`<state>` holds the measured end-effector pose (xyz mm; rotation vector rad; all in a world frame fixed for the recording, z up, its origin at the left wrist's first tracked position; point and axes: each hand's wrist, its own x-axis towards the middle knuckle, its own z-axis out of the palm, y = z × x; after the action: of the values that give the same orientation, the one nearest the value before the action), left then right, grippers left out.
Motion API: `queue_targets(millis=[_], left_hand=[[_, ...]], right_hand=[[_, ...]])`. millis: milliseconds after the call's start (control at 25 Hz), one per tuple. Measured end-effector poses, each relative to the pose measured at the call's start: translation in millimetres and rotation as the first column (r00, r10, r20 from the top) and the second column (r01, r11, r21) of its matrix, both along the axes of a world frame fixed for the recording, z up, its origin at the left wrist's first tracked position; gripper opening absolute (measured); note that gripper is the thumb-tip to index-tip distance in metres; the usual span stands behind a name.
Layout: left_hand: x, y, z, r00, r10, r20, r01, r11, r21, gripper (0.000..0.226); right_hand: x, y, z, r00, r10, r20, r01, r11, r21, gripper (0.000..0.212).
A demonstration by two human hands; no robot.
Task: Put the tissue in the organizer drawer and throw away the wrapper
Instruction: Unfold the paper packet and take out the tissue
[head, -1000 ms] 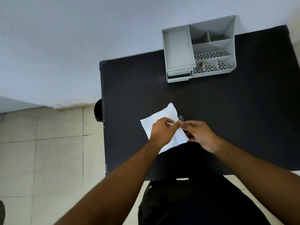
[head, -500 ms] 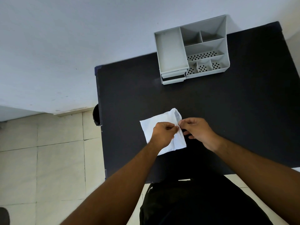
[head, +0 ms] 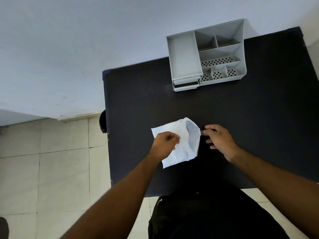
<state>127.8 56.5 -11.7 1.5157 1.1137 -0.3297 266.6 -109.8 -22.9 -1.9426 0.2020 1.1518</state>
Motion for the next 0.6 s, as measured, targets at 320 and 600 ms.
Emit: queue_targets(millis=[320, 600], left_hand=[[1, 17, -8, 0.996, 0.017, -0.091, 0.030, 0.868, 0.496, 0.024], [-8, 62, -25, 0.962, 0.033, -0.271, 0.063, 0.940, 0.336, 0.028]], right_hand=[[16, 28, -1, 0.886, 0.253, 0.389, -0.243, 0.967, -0.075, 0.046], [31, 81, -8, 0.694, 0.651, 0.306, -0.557, 0.756, -0.344, 0.041]])
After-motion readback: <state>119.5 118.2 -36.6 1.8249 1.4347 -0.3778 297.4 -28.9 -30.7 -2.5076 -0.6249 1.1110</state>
